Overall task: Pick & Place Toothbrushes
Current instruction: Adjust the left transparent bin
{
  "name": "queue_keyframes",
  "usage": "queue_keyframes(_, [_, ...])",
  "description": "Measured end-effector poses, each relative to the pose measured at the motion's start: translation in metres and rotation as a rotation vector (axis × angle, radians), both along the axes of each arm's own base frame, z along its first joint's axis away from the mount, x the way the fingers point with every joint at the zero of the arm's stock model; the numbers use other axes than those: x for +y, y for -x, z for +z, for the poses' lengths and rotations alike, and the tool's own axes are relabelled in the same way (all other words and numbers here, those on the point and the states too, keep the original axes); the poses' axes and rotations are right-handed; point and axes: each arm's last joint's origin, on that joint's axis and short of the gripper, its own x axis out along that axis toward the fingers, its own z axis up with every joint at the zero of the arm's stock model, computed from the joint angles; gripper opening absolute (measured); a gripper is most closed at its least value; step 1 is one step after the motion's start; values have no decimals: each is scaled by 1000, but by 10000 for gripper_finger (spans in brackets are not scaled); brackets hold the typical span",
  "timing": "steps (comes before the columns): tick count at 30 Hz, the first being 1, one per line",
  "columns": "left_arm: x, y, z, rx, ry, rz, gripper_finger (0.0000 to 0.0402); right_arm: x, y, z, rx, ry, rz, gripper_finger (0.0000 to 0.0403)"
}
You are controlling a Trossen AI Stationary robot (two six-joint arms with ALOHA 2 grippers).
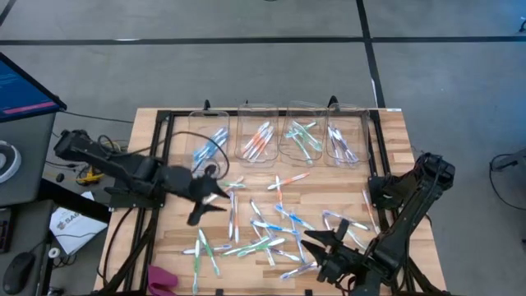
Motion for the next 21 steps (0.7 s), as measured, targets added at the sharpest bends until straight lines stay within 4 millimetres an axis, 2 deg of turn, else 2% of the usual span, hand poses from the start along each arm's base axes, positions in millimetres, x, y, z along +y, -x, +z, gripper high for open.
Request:
queue_keyframes(4, [-17, -2, -12, -15, -280, -166, 167, -2, -1, -2, 27, 4, 8, 150])
queue_keyframes(8, [-28, -9, -25, 12, -385, -243, 157, -4, 1, -6, 77, -11, 38, 150])
queue_keyframes(11, [-32, -17, -37, 80, -352, -221, 153, -5, 2, -10, 130, -37, 66, 150])
queue_keyframes(15, [-30, -24, -52, 206, -212, -88, 153, -10, 3, -15, 183, -88, 68, 150])
queue_keyframes(21, [-13, -13, -72, 480, -164, 157, 153, -18, 3, -19, 211, -122, 34, 150])
